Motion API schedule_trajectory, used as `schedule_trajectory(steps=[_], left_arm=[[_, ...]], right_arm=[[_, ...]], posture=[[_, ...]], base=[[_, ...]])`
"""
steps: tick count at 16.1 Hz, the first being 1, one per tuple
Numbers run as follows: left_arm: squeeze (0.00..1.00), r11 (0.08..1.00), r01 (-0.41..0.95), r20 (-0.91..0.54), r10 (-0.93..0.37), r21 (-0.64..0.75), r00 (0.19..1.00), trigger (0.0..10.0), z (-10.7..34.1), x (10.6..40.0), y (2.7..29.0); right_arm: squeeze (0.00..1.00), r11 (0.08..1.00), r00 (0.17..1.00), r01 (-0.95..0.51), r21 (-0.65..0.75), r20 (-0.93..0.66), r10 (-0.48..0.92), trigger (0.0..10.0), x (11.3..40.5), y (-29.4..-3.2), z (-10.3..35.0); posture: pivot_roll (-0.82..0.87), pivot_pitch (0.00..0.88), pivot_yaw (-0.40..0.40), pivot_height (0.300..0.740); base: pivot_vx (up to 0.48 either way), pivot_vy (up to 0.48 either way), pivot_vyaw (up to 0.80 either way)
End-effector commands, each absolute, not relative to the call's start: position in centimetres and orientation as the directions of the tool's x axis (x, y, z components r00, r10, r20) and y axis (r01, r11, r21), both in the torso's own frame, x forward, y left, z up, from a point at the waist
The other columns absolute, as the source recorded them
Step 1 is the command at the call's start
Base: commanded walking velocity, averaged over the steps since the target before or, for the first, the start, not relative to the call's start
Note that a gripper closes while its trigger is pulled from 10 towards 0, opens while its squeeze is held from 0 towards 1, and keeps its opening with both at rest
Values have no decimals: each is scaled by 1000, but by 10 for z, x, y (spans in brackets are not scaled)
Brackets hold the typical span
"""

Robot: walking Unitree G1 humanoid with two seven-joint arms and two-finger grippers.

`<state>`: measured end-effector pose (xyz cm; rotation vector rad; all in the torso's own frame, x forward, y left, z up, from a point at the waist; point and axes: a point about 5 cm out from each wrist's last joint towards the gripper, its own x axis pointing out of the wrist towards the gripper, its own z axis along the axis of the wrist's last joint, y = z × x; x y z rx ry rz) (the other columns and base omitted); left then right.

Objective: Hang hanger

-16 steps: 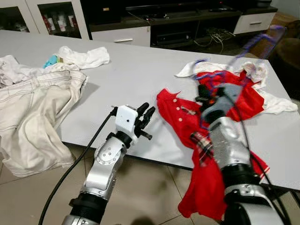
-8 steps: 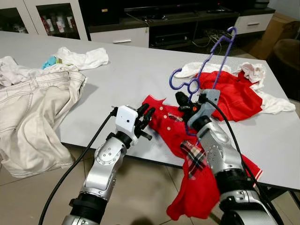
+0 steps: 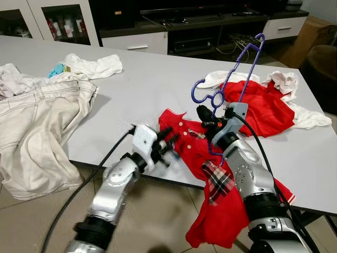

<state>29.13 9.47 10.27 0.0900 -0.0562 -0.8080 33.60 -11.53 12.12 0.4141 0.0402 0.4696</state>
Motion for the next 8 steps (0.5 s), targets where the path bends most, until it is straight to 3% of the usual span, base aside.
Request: schedule_trajectory(steps=[1, 5, 6, 8], left_arm=[[1000, 609, 770, -9, -783, 191, 622, 10000, 105, 290, 89], [1000, 551, 782, -58, -806, 291, 589, 10000, 101, 292, 88], [0, 529, 786, -74, -813, 320, 577, 10000, 101, 294, 87], [0, 537, 765, -73, -800, 355, 595, 10000, 102, 298, 89]], right_arm=[[0, 806, 886, -400, 436, -43, 462, 10000, 328, -115, 98], [0, 800, 878, -416, 433, -37, 477, 10000, 327, -113, 100], [0, 793, 872, -430, 432, -29, 489, 10000, 326, -111, 102], [0, 786, 863, -445, 430, -27, 504, 10000, 324, -109, 102]], posture=[[-66, 0, -11, 740], [-72, 0, -7, 740], [-73, 0, -6, 740], [-75, 0, -5, 740]], base=[[0, 0, 0], [0, 0, 0], [0, 0, 0], [0, 0, 0]])
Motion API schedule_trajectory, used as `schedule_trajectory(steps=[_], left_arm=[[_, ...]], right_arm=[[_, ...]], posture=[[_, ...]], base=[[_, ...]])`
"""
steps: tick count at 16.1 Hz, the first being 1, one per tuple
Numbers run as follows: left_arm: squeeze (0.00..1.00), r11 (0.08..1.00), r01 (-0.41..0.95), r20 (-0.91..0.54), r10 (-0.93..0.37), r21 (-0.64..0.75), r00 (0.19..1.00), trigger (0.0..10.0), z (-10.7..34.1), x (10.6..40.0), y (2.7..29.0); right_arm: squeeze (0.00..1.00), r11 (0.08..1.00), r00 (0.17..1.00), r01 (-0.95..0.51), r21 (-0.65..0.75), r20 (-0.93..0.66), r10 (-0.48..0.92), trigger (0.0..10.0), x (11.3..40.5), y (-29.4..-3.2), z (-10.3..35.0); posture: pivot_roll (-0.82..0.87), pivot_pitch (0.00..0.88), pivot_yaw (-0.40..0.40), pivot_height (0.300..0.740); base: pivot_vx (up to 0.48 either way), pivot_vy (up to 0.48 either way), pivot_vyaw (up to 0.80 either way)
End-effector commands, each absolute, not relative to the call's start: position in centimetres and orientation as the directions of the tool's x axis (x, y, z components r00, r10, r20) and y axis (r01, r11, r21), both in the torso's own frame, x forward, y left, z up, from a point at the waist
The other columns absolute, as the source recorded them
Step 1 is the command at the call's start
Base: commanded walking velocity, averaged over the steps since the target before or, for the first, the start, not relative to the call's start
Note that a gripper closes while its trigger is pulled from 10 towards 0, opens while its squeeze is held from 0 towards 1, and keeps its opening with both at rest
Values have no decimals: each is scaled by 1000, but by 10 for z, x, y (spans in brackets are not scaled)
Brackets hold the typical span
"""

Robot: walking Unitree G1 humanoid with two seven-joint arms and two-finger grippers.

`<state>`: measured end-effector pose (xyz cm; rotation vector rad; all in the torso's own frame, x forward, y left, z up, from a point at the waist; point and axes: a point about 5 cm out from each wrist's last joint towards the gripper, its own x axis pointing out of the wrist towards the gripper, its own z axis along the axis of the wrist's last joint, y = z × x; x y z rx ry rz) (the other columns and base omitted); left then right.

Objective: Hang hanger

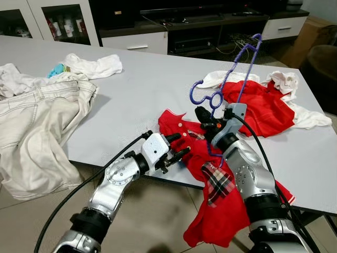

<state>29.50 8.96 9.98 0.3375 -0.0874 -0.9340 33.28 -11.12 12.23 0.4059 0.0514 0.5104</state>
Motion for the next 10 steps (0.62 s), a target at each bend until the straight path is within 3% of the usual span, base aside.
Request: schedule_trajectory(steps=[1, 3, 5, 10], left_arm=[[0, 537, 765, -73, -800, 355, 595, 10000, 102, 298, 89], [0, 645, 655, -14, -708, 393, 706, 10000, 110, 313, 97], [0, 716, 597, 31, -649, 360, 760, 10000, 116, 320, 102], [0, 757, 612, -33, -622, 231, 782, 10000, 102, 325, 99]], right_arm=[[0, 786, 863, -445, 430, -27, 504, 10000, 324, -109, 102], [0, 782, 858, -453, 428, -28, 513, 10000, 323, -109, 101], [0, 780, 855, -458, 427, -28, 517, 10000, 323, -109, 101], [0, 773, 844, -477, 419, -25, 535, 10000, 322, -106, 103]], posture=[[-75, 0, -5, 740], [-75, 0, -5, 740], [-72, 0, -6, 740], [-69, 0, -6, 740]], base=[[0, 0, 0], [0, 0, 0], [0, 0, 0], [0, 0, 0]])
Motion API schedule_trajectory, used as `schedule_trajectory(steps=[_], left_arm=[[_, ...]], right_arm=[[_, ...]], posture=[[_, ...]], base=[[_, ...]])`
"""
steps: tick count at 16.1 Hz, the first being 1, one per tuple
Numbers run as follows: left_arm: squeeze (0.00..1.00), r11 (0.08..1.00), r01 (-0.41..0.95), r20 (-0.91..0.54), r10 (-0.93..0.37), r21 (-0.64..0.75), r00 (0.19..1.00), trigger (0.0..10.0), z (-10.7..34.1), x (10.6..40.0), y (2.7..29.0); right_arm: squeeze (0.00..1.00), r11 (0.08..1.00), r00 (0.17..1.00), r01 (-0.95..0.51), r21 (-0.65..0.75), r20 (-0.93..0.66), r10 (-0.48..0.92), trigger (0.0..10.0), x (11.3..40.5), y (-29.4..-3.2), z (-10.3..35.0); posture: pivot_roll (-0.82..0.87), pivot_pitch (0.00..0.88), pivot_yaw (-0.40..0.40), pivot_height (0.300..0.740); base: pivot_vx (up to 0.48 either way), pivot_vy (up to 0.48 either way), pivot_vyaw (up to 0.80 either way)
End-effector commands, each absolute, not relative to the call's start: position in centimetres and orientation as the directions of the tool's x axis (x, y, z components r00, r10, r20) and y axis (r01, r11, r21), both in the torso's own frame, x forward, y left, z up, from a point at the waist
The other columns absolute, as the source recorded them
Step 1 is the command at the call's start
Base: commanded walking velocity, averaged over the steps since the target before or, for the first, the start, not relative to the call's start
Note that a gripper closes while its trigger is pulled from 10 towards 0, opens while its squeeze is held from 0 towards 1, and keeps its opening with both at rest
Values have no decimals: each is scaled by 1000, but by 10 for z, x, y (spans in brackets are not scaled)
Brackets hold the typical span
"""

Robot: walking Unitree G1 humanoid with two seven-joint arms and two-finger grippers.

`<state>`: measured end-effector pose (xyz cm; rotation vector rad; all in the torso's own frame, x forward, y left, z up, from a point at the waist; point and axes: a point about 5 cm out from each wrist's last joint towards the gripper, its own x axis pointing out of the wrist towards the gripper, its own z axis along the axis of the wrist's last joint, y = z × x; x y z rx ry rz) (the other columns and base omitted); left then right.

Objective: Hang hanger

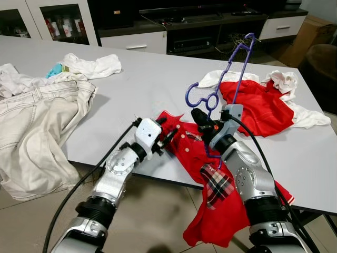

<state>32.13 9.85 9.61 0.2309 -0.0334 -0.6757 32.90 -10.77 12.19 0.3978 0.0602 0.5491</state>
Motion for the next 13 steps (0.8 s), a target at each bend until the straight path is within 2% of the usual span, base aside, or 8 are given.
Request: schedule_trajectory(steps=[1, 3, 7, 8, 9, 11, 13], left_arm=[[0, 751, 628, -61, -631, 204, 774, 10000, 96, 324, 97], [0, 718, 675, -133, -662, 170, 738, 10000, 83, 319, 92], [0, 715, 680, -200, -651, 162, 732, 10000, 73, 319, 93], [0, 718, 678, -200, -650, 156, 733, 9098, 73, 319, 93], [0, 721, 676, -199, -648, 153, 736, 4392, 73, 319, 93], [0, 727, 670, -190, -644, 149, 741, 0, 73, 319, 93], [0, 731, 667, -176, -645, 143, 744, 0, 74, 319, 93]], right_arm=[[0, 771, 841, -483, 416, -24, 540, 10000, 322, -105, 104], [0, 769, 837, -490, 410, -22, 546, 10000, 321, -104, 105], [0, 770, 836, -495, 403, -20, 548, 10000, 320, -104, 106], [0, 770, 836, -495, 401, -20, 548, 10000, 319, -104, 106], [0, 771, 836, -496, 400, -21, 549, 10000, 319, -104, 106], [0, 770, 832, -502, 393, -21, 554, 10000, 318, -104, 107], [0, 770, 832, -504, 392, -20, 555, 10000, 318, -103, 107]], posture=[[-72, 0, -4, 740], [-76, 0, -2, 740], [-80, 0, -3, 740], [-78, 0, -5, 740], [-78, 0, -5, 740], [-76, 0, -7, 740], [-75, 0, -8, 740]], base=[[0, 0, 0], [0, 0, 0], [0, 0, 0], [0, 0, 0], [0, 0, 0], [0, 0, 0], [0, 0, 0]])
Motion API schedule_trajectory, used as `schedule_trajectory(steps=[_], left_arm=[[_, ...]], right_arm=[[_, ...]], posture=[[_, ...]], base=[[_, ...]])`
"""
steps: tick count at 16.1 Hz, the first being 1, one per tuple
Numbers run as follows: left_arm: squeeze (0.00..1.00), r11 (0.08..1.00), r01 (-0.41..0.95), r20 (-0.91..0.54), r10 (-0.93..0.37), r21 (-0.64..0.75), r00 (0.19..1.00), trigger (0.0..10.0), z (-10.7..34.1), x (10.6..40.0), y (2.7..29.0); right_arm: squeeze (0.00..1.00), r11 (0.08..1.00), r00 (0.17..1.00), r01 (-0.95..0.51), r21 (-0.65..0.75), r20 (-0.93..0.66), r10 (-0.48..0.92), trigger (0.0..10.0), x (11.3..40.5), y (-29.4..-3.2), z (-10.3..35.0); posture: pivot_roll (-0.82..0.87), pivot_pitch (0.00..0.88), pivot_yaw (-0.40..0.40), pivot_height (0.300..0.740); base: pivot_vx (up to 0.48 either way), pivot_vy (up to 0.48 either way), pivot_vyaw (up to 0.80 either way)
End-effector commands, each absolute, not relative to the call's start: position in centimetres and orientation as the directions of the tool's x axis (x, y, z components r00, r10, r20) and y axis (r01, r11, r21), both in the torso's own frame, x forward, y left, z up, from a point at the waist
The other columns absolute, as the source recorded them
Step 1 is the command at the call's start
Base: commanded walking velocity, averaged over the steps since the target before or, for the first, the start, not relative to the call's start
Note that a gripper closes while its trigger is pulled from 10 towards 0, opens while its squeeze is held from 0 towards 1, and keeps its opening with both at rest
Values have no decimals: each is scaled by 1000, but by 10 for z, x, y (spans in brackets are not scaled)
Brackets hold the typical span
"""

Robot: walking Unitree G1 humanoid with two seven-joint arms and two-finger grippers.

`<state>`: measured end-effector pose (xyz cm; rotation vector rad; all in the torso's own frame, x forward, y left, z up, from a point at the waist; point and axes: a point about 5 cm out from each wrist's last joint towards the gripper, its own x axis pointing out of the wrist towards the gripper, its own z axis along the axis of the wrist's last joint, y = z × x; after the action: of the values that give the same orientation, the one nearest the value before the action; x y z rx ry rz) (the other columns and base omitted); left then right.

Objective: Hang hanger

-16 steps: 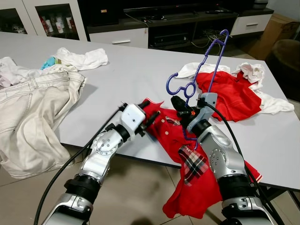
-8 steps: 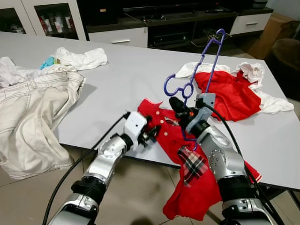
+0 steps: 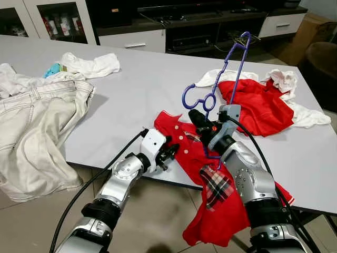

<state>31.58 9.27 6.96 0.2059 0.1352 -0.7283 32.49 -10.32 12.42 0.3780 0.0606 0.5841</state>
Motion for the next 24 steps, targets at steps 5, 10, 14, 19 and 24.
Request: schedule_trajectory(steps=[5, 10, 14, 19, 24], left_arm=[[0, 750, 653, -120, -642, 108, 757, 0, 79, 318, 92], [0, 736, 668, -92, -662, 106, 744, 0, 79, 315, 89], [0, 734, 672, -63, -669, 99, 741, 0, 83, 315, 88], [0, 744, 665, 12, -667, 68, 745, 0, 91, 313, 94], [0, 753, 657, 14, -658, 43, 753, 0, 87, 305, 101]], right_arm=[[0, 771, 830, -508, 385, -20, 557, 10000, 318, -103, 108], [0, 784, 844, -493, 378, -13, 537, 10000, 320, -109, 112], [0, 792, 853, -482, 375, -4, 521, 10000, 322, -114, 115], [0, 795, 848, -493, 355, -11, 530, 10000, 317, -116, 113], [0, 784, 830, -514, 349, -30, 557, 10000, 307, -123, 109]], posture=[[-74, 0, -8, 740], [-76, 0, -7, 740], [-76, 0, -7, 740], [-74, 0, -2, 740], [-69, 0, -3, 740]], base=[[0, 0, 0], [0, 0, 0], [0, 0, 0], [0, 0, 0], [0, 0, 0]])
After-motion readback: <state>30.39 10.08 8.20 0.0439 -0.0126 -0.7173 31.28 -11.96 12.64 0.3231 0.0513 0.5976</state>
